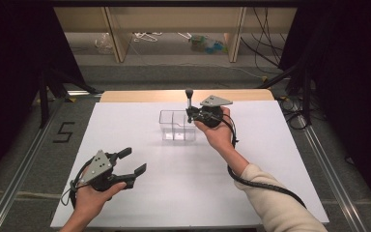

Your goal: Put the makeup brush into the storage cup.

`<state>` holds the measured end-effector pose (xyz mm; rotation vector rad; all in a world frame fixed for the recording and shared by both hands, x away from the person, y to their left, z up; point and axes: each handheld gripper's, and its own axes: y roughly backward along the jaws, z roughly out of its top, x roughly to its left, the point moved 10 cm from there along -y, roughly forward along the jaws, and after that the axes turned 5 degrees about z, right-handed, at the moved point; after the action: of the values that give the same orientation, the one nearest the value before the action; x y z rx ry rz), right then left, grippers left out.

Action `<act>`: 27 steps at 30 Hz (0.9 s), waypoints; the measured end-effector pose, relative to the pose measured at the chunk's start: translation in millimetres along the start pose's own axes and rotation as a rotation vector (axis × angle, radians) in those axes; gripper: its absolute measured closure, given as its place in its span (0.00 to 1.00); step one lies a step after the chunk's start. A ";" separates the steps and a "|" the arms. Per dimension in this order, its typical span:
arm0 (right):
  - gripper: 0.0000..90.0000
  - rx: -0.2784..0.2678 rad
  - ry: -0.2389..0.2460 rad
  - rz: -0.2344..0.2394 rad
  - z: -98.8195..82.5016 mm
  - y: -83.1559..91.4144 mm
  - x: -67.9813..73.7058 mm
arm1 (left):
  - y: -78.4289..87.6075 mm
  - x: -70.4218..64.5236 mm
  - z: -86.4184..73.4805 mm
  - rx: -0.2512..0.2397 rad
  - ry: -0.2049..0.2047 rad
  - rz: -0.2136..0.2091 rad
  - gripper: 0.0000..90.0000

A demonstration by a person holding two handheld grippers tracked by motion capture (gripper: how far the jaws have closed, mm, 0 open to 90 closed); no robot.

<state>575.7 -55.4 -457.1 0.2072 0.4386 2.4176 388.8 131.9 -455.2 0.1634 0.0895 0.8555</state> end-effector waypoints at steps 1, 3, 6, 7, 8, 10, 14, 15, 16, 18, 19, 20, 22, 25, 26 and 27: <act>0.88 -0.001 -0.001 0.003 -0.3 -0.2 0.2 | 0.0 0.1 -0.1 0.000 0.000 0.000 0.26; 0.88 0.008 0.003 -0.002 -1.6 0.4 -0.6 | 0.0 0.1 -0.1 0.000 0.000 0.000 0.26; 0.88 0.003 0.002 -0.006 -2.2 -1.0 -0.8 | 0.1 0.0 0.0 0.000 0.000 0.000 0.26; 0.88 0.006 0.000 -0.002 -2.7 -1.0 -0.4 | 0.1 0.1 0.0 0.000 0.000 0.000 0.26; 0.88 0.004 0.001 0.000 -3.0 -1.4 -0.4 | 0.3 0.1 -0.1 0.002 -0.001 0.001 0.26; 0.88 0.016 0.001 0.000 -4.6 -0.8 -0.4 | 0.9 0.4 -0.3 0.008 -0.003 0.004 0.26; 0.88 0.008 0.004 -0.007 -5.1 -2.1 -1.1 | 0.9 0.4 -0.4 0.008 -0.003 0.005 0.26; 0.88 0.010 0.001 0.001 -5.7 -2.4 -0.4 | 0.5 0.2 -0.1 0.004 -0.001 0.003 0.26; 0.88 0.014 0.002 0.003 -6.2 -2.3 -0.3 | 0.4 0.1 -0.1 0.003 0.000 0.002 0.26; 0.88 0.019 0.000 0.002 -7.3 -2.6 -0.1 | 0.1 0.1 0.0 0.000 0.000 -0.001 0.26; 0.88 0.016 -0.001 -0.006 -7.7 -3.0 -0.7 | 0.1 0.1 0.1 0.000 0.000 0.000 0.26; 0.88 0.016 0.000 -0.002 -8.1 -3.4 -0.6 | 0.2 0.1 0.0 0.000 -0.001 0.000 0.26; 0.88 0.022 -0.002 0.007 -9.2 -3.6 0.0 | 0.1 0.1 -0.1 0.000 0.000 0.000 0.26; 0.88 0.029 -0.003 0.001 -10.2 -3.0 -0.8 | 0.1 0.0 0.0 0.000 0.000 0.000 0.26; 0.88 0.028 -0.001 0.001 -10.3 -3.1 -0.9 | 0.0 0.0 -0.1 0.000 0.000 0.000 0.26; 0.88 0.030 -0.002 0.001 -10.6 -3.3 -0.9 | 0.0 0.0 -0.1 0.000 0.001 0.000 0.26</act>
<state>575.6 -56.3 -468.2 0.2231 0.4741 2.4127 388.8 131.9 -455.4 0.1636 0.0903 0.8554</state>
